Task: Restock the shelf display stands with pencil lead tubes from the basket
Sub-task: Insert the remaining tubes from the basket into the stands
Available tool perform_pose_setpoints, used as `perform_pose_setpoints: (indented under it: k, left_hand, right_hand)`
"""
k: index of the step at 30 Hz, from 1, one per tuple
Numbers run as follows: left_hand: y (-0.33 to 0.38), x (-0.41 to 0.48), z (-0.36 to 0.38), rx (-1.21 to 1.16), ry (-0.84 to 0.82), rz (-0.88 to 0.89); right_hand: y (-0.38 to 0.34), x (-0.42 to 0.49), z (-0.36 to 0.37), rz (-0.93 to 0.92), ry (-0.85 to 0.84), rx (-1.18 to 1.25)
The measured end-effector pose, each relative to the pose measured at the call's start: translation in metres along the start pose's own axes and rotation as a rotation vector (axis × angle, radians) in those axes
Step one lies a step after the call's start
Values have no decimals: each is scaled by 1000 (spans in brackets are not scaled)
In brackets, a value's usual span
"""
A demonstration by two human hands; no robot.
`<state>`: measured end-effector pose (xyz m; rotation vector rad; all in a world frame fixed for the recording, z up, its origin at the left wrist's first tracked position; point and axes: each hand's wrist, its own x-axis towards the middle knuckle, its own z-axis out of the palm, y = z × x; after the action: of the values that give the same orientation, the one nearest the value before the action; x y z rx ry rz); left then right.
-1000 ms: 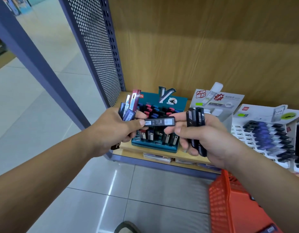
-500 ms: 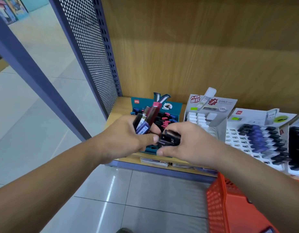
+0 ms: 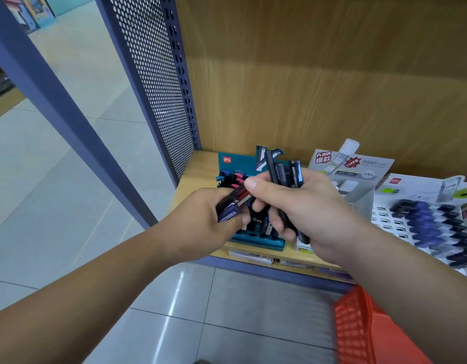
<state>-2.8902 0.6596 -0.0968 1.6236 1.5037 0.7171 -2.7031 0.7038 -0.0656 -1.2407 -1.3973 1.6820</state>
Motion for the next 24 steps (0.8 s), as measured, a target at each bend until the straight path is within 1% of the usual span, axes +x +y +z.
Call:
perform_pose_setpoints:
  k: [4, 6, 9, 12, 15, 18, 20, 24]
  left_hand:
    - [-12, -2, -13, 32, 27, -104]
    - [-22, -3, -21, 46, 93, -191]
    - [-31, -4, -26, -28, 240, -293]
    - [-35, -4, -25, -46, 278, -326]
    - [-41, -2, -24, -22, 289, -364]
    - [-49, 1, -24, -31, 309, -412]
    - [-54, 3, -22, -60, 332, -422]
    - [-63, 11, -15, -138, 355, -426]
  right_hand:
    - [-6, 13, -5, -36, 99, -74]
    - [-12, 18, -17, -56, 125, -156]
    - [-13, 23, -30, -113, 141, -371]
    - [-9, 26, -27, -240, 168, -588]
    - [-9, 33, -20, -313, 199, -635]
    - [-10, 43, -11, -379, 218, -631]
    - [-9, 52, -7, -429, 232, -669]
    - [-10, 71, 6, -443, 187, -733]
